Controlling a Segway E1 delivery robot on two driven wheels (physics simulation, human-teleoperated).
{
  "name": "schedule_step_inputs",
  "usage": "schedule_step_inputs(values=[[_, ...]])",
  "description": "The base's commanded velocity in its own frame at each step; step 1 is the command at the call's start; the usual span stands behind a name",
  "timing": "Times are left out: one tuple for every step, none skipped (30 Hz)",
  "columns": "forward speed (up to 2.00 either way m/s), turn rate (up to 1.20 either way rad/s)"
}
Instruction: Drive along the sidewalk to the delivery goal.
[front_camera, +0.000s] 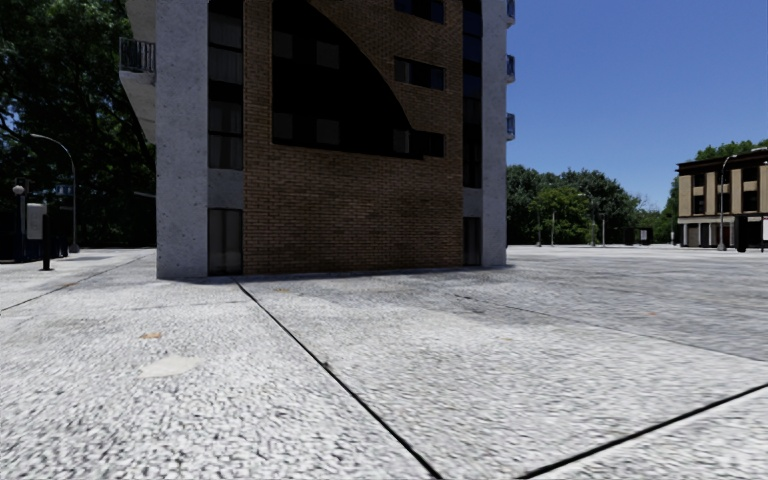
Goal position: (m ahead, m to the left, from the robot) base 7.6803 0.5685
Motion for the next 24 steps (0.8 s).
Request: schedule_step_inputs(values=[[2.00, 0.00], [2.00, 0.02], [2.00, 0.21], [2.00, 0.21], [2.00, 0.26], [2.00, 0.28], [2.00, 0.28], [2.00, 0.28], [2.00, 0.28], [2.00, 0.25], [2.00, 0.25], [2.00, 0.22], [2.00, 0.21], [2.00, 0.21], [2.00, 0.21], [2.00, 0.21], [2.00, 0.17], [2.00, 0.17], [2.00, 0.14], [2.00, 0.12], [2.00, 0.05], [2.00, 0.05], [2.00, 0.03], [2.00, 0.02]])
